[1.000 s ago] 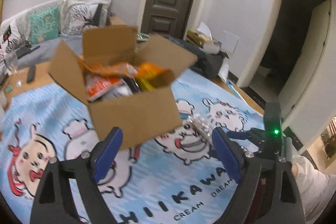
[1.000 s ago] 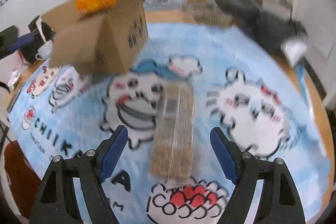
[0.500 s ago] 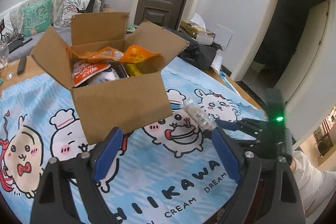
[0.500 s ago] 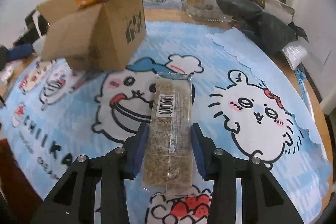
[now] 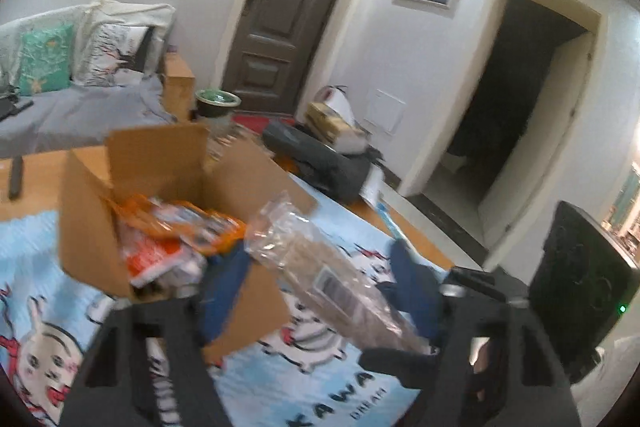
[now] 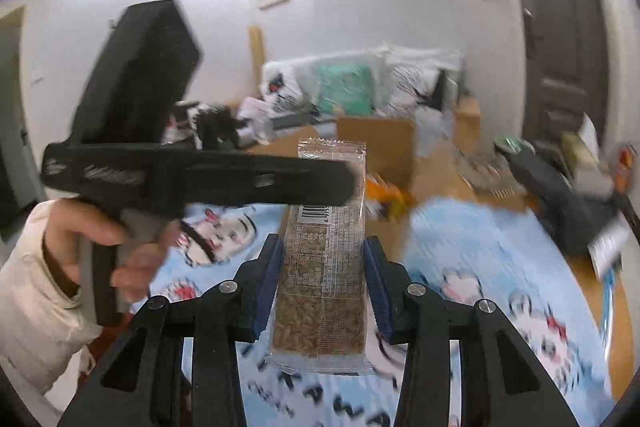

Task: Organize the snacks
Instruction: 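Lower the grain bar into the box and open the right tool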

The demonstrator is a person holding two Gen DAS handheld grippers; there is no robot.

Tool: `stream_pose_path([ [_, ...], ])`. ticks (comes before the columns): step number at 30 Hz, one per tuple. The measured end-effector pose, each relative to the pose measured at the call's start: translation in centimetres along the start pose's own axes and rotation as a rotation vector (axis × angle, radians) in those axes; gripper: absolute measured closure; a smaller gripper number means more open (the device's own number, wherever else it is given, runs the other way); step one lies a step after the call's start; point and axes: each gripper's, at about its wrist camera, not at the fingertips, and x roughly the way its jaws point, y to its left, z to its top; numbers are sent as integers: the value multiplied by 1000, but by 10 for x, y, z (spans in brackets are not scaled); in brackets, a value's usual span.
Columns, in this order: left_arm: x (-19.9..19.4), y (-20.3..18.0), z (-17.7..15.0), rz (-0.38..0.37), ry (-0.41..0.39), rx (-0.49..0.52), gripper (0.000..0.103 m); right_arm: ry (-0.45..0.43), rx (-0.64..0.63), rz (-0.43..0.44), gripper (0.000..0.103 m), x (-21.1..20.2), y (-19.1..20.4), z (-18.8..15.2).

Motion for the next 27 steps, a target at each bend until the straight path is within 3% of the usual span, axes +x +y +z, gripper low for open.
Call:
stream_pose_path([
  [2,0,15,15,-11,-4,-25,71,-7,-12,16,67,10,-1,14],
  [4,2,26,30,20,-13,-9,75,-9,-19,44,67,24,-4,29],
  [9,20,59,64,114,4,22,79,58,-42,108,67,79,-23,69],
  [15,56,102,76,199,102,-31,78,214,-73,154,67,150,-46,93],
  [18,68,113,70,217,139,-40,63,282,-62,177,64,169,-58,96],
  [20,70,116,68,258,140,-39,36,316,-50,163,58,176,-63,97],
  [22,68,117,67,285,135,-36,31,329,-61,85,53,178,-64,96],
  [27,51,110,68,278,92,-27,20,329,-66,88,47,170,-63,93],
])
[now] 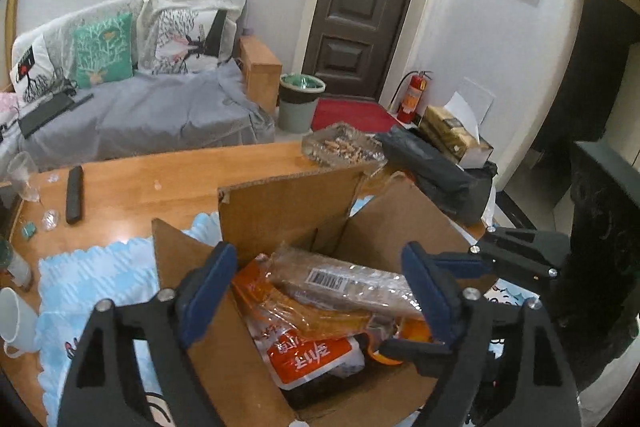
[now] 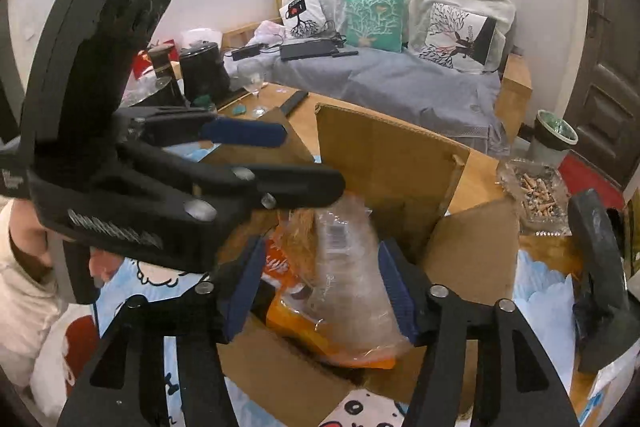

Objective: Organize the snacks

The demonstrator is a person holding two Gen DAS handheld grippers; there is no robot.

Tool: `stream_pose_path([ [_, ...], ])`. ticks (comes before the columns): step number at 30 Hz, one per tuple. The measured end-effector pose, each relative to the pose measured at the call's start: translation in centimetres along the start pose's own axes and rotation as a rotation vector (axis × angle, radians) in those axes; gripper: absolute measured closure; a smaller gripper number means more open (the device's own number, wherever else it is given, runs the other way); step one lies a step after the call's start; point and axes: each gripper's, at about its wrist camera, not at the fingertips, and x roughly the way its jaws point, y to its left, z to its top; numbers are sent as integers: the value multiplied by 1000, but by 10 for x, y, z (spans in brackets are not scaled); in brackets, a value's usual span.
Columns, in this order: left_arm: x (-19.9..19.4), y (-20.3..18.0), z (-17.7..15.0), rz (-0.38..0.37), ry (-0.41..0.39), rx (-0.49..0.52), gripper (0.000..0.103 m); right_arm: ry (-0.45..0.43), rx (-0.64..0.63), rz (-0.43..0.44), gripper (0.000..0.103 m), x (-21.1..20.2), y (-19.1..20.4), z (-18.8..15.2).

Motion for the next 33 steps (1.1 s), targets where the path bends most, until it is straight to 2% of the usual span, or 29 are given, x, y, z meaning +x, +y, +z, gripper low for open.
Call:
stream_pose_path([
  [2,-8,-2,-1,-17,-8,5,19,-11,1,-4,47,-7,2,-4],
  [5,-22,-5,-3,-10,-37,-4,18,-73,5,41,45,-22,5,-7],
  [6,-29,-6,-4,3,-58,-11,18,-100,-2,48,41,-29,10,-9],
  [9,-64,-16,-15,82,-187,-24,18,-207,-23,53,24,-56,21,-21],
  [10,-78,-23,-20,116,-222,-12,13,-237,-21,60,15,-66,24,-25],
  [11,-87,-30,-25,153,-248,2,4,-268,-13,65,12,-77,28,-32],
  [12,-97,-37,-29,192,-276,16,0,-289,-8,64,8,-85,32,-36],
  [13,-110,-45,-37,237,-312,37,0,-315,-6,44,7,-97,37,-43],
  [16,-128,-62,-55,277,-352,48,1,-384,3,-68,0,-121,50,-59],
  [19,-139,-75,-77,274,-367,6,1,-456,-23,-193,0,-142,61,-75],
  [21,-142,-79,-88,259,-373,-6,1,-478,-21,-231,0,-151,66,-83],
  [26,-144,-88,-114,292,-390,-34,1,-477,40,-232,0,-165,70,-106],
  [33,-149,-98,-126,263,-396,-4,1,-483,120,-218,0,-172,65,-121],
])
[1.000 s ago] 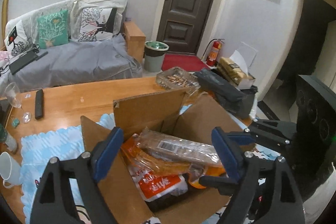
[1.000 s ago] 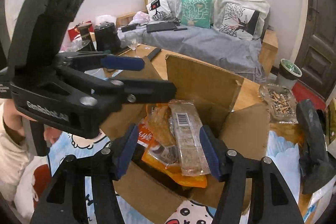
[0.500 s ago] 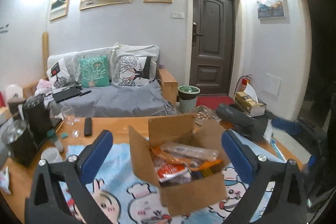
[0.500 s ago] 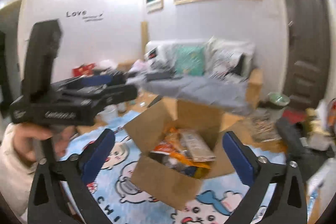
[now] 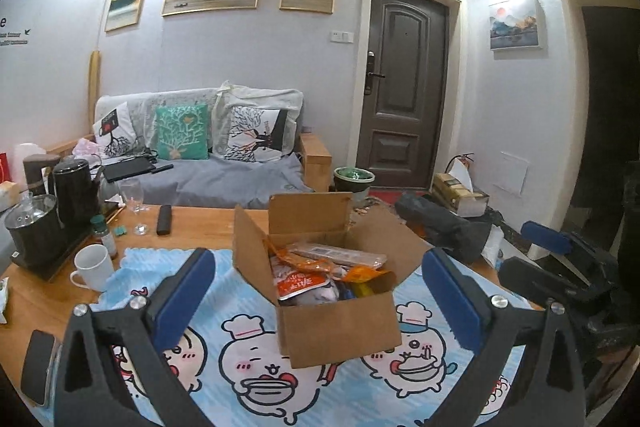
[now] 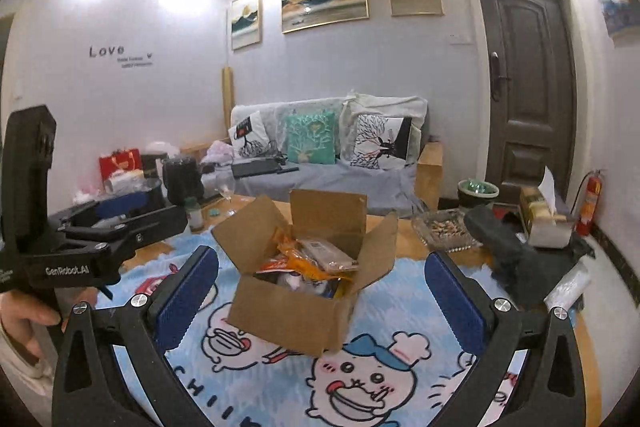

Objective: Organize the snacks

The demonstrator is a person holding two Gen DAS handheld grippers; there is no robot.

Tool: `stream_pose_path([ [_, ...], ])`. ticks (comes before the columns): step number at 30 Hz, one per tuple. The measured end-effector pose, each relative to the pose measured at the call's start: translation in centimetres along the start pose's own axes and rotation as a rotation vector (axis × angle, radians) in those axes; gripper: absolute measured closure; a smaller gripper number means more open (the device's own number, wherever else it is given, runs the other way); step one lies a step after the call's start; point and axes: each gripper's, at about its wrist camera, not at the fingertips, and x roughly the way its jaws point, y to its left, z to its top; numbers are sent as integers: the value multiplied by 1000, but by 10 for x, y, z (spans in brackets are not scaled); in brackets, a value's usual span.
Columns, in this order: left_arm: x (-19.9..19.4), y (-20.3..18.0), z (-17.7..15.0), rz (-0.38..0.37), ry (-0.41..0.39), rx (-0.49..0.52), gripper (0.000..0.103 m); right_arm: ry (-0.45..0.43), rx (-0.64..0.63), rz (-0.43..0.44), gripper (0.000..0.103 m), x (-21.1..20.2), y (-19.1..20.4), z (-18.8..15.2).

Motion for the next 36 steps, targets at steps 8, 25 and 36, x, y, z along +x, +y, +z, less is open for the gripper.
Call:
stream_pose_path([
  [8,-3,0,0,8,-2,7,1,-16,2,1,0,-6,0,0],
  [25,-7,-1,0,8,-4,12,1,-13,4,-6,0,-9,-2,2],
  [36,-7,-1,1,3,-2,10,1,-7,3,0,0,-11,-4,0],
])
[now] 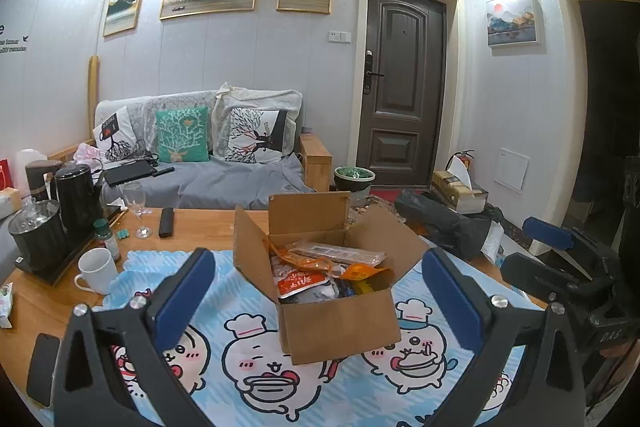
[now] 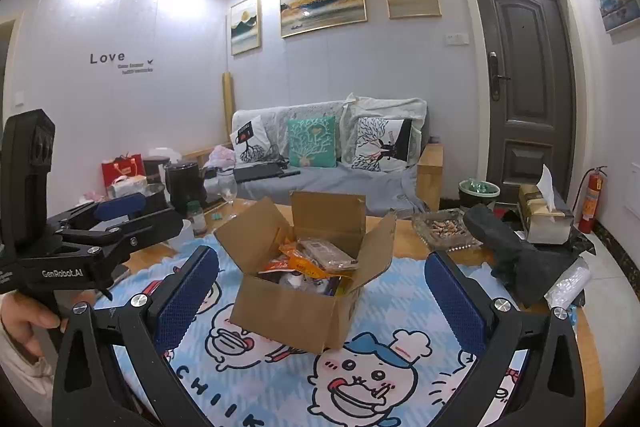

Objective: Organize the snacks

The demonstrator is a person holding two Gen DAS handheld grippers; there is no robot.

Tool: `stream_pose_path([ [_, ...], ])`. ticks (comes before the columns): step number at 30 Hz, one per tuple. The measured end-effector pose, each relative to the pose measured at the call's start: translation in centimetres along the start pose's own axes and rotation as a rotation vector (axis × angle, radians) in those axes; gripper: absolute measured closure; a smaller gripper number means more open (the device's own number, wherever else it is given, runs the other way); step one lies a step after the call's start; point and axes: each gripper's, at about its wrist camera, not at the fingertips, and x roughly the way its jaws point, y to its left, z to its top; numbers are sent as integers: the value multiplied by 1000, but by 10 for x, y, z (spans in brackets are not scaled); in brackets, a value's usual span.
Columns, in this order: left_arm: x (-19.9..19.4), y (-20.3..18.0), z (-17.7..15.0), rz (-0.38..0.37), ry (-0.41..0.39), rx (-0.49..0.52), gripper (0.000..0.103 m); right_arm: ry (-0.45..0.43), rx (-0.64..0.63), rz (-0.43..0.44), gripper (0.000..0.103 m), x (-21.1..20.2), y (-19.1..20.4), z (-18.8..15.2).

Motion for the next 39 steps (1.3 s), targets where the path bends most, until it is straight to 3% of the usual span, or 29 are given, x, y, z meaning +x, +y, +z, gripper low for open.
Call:
stream_pose_path([
  [39,-1,-1,-1,0,-1,2,1,4,-1,2,0,-2,-1,0],
])
